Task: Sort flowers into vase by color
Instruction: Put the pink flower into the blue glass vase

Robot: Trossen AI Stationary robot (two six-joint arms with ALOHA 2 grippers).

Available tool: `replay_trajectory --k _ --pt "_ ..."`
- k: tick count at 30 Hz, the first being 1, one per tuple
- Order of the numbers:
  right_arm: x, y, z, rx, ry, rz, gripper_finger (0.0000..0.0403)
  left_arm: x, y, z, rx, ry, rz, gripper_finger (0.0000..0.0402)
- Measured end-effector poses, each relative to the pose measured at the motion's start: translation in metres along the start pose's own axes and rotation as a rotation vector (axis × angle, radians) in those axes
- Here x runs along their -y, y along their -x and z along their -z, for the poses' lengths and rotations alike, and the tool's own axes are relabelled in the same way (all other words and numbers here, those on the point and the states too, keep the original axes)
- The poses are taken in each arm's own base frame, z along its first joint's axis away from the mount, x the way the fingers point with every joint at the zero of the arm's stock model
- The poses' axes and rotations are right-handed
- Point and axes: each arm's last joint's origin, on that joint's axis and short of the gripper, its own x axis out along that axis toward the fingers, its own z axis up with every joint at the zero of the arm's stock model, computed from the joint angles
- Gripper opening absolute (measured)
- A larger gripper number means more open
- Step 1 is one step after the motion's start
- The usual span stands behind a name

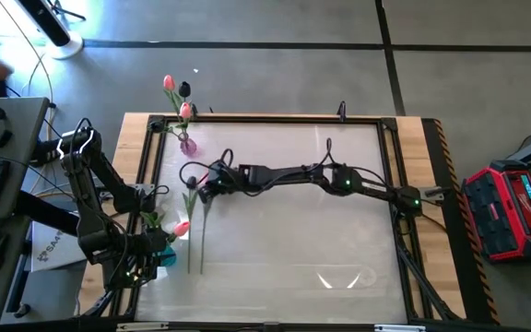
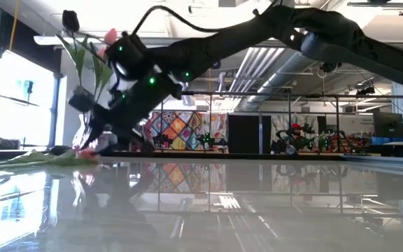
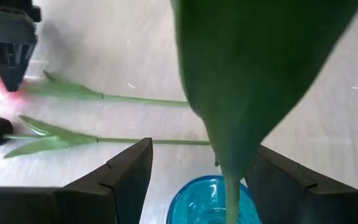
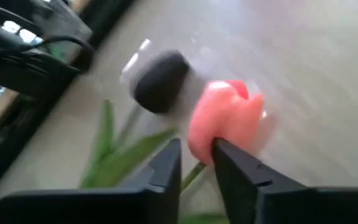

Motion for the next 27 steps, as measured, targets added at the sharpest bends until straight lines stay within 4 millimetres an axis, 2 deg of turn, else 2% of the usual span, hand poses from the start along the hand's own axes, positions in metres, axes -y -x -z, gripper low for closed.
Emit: replay_trajectory --k 5,11,16,21,27 --pt "0.001 -0.003 0.006 -0.015 -0.047 0.005 0.0134 0.0 0.0 0.0 -0.001 0.007 0.001 0.023" --pt "-0.009 -0.003 0.02 -0.003 -0.025 0.018 0.0139 0.0 0.0 0.0 -0.005 0.01 0.002 0.023" --pt "-0.007 0.004 0.024 -0.058 -0.008 0.112 0.0139 0.0 0.0 0.001 -0.034 0.015 0.01 0.023" --pt "-0.01 0.017 0.019 -0.057 0.026 0.18 0.014 0.0 0.0 0.001 -0.038 0.003 0.011 0.023" --pt "-0.026 0.038 0.005 -0.005 0.074 0.213 0.014 0.0 0.0 0.001 -0.037 -0.003 0.011 0.023"
